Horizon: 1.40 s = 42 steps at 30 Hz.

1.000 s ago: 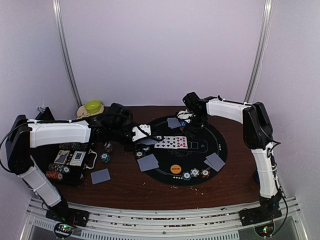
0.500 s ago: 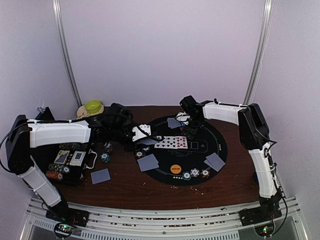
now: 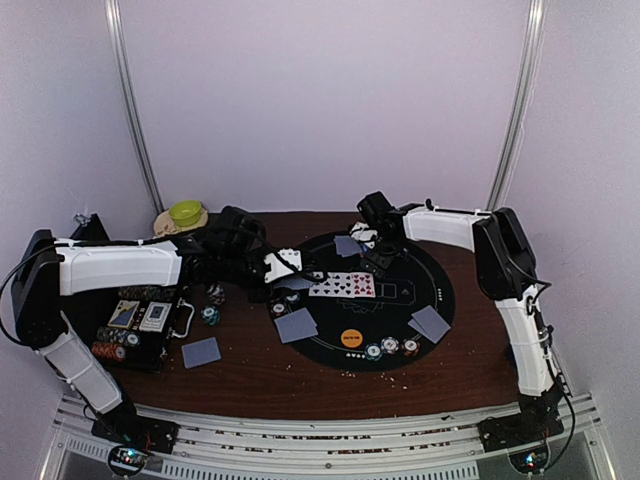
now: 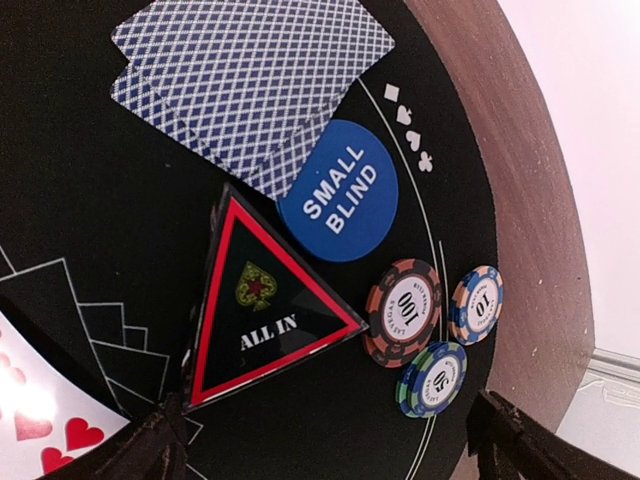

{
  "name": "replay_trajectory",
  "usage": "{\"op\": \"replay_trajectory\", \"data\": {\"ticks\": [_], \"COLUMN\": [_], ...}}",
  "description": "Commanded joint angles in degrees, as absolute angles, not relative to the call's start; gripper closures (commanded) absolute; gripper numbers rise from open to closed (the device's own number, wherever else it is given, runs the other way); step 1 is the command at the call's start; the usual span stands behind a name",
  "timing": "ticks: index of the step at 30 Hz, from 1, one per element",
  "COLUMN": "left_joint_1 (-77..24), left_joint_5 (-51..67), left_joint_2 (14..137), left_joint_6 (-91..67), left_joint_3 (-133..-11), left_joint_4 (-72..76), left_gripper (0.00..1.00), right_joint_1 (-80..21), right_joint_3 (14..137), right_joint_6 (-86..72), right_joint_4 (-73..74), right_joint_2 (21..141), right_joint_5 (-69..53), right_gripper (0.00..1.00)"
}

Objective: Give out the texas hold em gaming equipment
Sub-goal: Adjust the all-in button in the small blind area.

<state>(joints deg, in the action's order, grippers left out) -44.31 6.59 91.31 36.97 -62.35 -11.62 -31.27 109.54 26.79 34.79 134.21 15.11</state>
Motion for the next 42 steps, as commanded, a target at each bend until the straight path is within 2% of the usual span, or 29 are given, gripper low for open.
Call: {"op": "replay_trajectory", "data": {"ticks": [1,30,35,42], "left_joint_1": [-44.3,-44.3,-44.3,-44.3], "left_joint_5": [7.0,7.1,7.1,7.0], "left_joint_2": [91.4,91.4,91.3,91.3], "left_joint_6": [36.9,36.7,36.7,36.9], "left_joint_3": [-62.4,-62.8,-62.8,-62.7], "left_joint_4": [-9.2,-9.4,-9.6,-9.6], "left_gripper": [0.44,0.44,0.44,0.44], "right_joint_1": [-31.4,-32.0,-32.1,-29.4], "right_joint_3": [110.4,115.3,116.2,113.2], "right_joint_6": [25.6,24.2,23.5,23.3], "right_joint_4": [32.3,29.1,33.2,34.6], "right_joint_2": [135.8,140.1,135.8,122.1], "right_joint_5": [18.2,21.1,18.3,14.3], "right_gripper": [0.0,0.0,0.0,0.0]}}
